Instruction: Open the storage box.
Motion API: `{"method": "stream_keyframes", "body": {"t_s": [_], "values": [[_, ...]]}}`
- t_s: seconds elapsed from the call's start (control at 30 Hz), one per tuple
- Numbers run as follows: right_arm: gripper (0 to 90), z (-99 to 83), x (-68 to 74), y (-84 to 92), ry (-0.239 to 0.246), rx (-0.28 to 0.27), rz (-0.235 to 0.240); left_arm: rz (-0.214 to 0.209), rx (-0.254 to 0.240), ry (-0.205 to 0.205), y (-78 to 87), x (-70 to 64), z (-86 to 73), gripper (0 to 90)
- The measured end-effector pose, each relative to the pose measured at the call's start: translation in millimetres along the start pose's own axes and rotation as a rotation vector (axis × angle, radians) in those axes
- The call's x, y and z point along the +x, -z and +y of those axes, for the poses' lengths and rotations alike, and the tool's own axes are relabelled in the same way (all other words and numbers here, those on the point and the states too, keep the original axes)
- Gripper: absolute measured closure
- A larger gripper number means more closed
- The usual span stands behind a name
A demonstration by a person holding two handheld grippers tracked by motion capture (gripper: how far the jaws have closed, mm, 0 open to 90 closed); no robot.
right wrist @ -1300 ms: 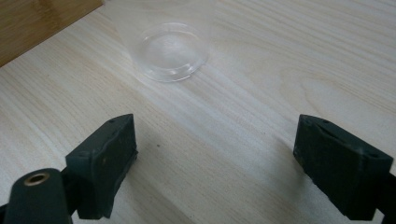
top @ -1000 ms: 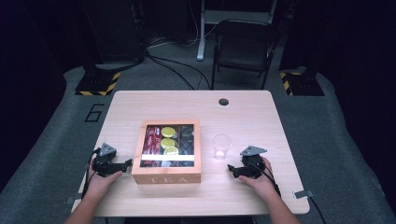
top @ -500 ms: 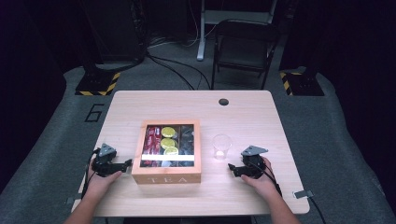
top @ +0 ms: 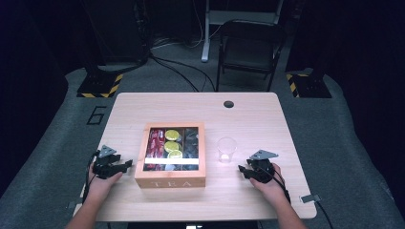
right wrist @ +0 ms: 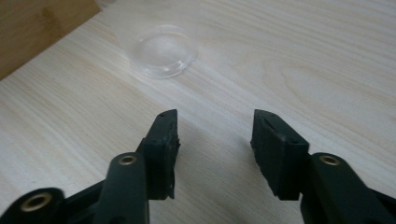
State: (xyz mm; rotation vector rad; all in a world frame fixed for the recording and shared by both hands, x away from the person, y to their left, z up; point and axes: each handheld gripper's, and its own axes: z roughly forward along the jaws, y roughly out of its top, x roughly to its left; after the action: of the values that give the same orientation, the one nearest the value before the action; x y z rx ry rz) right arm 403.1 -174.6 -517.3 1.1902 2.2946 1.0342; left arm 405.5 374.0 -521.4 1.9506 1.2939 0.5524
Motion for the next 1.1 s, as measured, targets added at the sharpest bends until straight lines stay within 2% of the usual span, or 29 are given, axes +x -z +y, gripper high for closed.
{"method": "stream_keyframes", "body": {"t_s": [0.03, 0.07, 0.1, 0.13, 0.17, 0.2, 0.3, 0.33, 0.4, 0.47, 0.53, 0.6, 0.8, 0.93, 1.0, 1.03, 1.1], "values": [[58.1, 1.9, 2.2, 2.6, -0.012, 0.0, -0.003, -0.006, -0.004, 0.007, 1.9, -0.7, 1.1, 39.6], [59.7, 3.9, 3.2, 4.1, -0.003, -0.015, 0.002, -0.016, -0.011, 0.018, 4.2, -1.4, 2.3, 39.6], [61.4, 7.1, 5.2, 6.6, -0.013, -0.003, 0.009, -0.029, -0.027, 0.037, 6.8, -2.1, 3.8, 39.7], [64.4, 11.3, 8.3, 10.0, -0.01, -0.013, 0.03, -0.04, -0.046, 0.052, 9.3, -2.6, 5.3, 39.8], [64.4, 11.3, 8.3, 10.0, -0.01, -0.013, 0.03, -0.047, -0.058, 0.06, 11.6, -3.3, 7.1, 39.8], [65.6, 14.4, 12.4, 12.9, 0.014, 0.003, 0.042, -0.052, -0.056, 0.06, 13.5, -3.7, 9.2, 39.8], [65.8, 17.7, 16.0, 16.5, 0.023, 0.005, 0.065, -0.047, -0.057, 0.064, 17.9, -6.6, 15.3, 39.9], [65.7, 22.5, 19.5, 21.7, 0.034, 0.013, 0.074, -0.033, -0.054, 0.056, 20.4, -9.8, 20.3, 41.2], [65.6, 25.3, 21.6, 24.6, 0.038, 0.006, 0.082, -0.038, -0.041, 0.055, 20.9, -11.9, 22.6, 42.0], [65.6, 30.4, 26.1, 31.5, 0.042, -0.01, 0.092, -0.033, -0.013, 0.016, 22.8, -17.2, 29.7, 42.1], [67.5, 34.9, 32.2, 37.3, 0.065, -0.023, 0.086, -0.04, -0.017, 0.007, 26.6, -21.6, 34.4, 42.5], [69.5, 40.5, 40.9, 43.8, 0.075, -0.032, 0.099, -0.04, -0.034, -0.008, 31.8, -25.0, 38.6, 43.3], [71.8, 47.9, 54.9, 51.0, 0.095, -0.059, 0.122, -0.069, -0.097, -0.004, 48.6, -30.7, 47.0, 42.8], [72.1, 50.8, 65.6, 55.4, 0.1, -0.08, 0.158, -0.072, -0.112, -0.006, 58.1, -35.6, 48.3, 42.5], [74.5, 51.9, 71.9, 56.6, 0.106, -0.079, 0.184, -0.07, -0.111, -0.02, 61.7, -38.3, 47.9, 43.3], [74.9, 51.9, 74.7, 56.2, 0.114, -0.077, 0.195, -0.068, -0.107, -0.045, 65.8, -40.7, 46.8, 44.9], [74.9, 52.0, 77.2, 55.1, 0.12, -0.076, 0.2, -0.067, -0.116, -0.044, 66.5, -42.0, 45.8, 45.3]]}}
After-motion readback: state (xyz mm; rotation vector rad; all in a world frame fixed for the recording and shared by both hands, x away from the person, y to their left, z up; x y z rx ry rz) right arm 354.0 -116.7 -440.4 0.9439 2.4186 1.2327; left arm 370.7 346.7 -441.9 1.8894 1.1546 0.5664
